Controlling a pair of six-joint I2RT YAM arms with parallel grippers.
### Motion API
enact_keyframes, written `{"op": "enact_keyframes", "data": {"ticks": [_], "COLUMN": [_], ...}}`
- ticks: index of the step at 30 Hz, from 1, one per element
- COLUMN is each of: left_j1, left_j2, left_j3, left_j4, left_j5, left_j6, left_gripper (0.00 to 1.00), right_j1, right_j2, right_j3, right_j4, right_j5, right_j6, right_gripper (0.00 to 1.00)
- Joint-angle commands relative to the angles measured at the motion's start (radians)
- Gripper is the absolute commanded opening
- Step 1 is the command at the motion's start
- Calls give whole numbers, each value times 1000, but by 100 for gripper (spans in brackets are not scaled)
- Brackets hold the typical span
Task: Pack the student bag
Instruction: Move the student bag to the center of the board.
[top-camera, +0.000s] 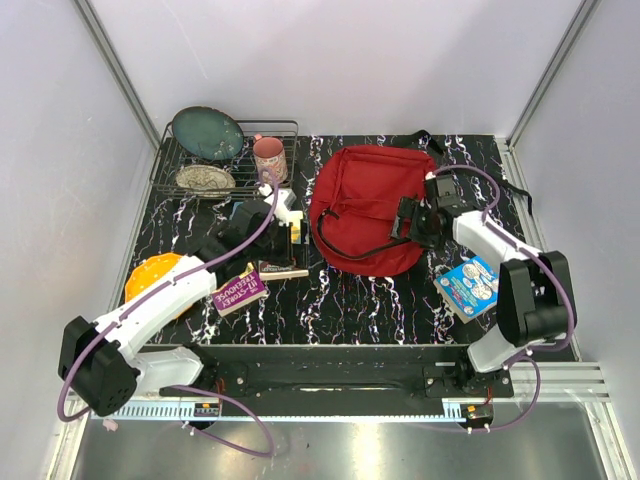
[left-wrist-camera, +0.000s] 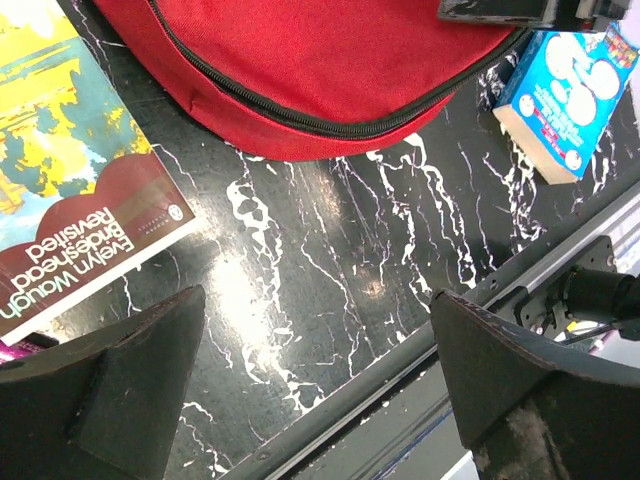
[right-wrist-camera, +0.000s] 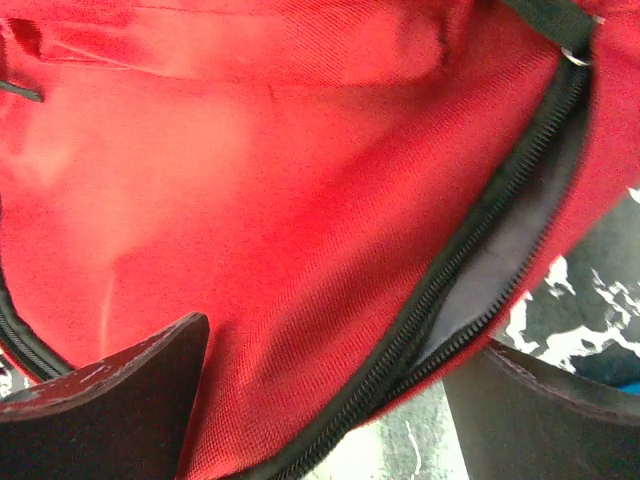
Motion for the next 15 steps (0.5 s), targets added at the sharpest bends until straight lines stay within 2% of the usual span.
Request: {"op": "enact_keyframes", "data": {"ticks": [1,4,6,9,10,11,15], "left_j1": [-29,-179,-230,-281,-288,-293,-311], "left_j2": [26,99,147,224,247,292,382], "left_j3": [112,241,292,372,416,442,550], "left_j4": [17,-68,-48,10,22,32,105], "left_j5": [0,-159,-184,-229,-294,-305,-218], "left_j6": [40,123,151,113,78,55,126], "left_gripper": [99,99,99,99,99,99,99], "right_j1": [-1,-1,-2,-53,-73,-105,-382], "right_j2": [-177,-359,-478,-570,-579,-591,-642], "right_j3": [-55,-137,-188,-231,-243,-260,-325], "right_j4": [-47,-50,-71,-154,-198,-214,-251], "right_j5": [131,230,316,424,450,473,335], "right_j6": [74,172,250,347,375,401,417], "right_gripper": [100,100,100,100,100,100,100]}}
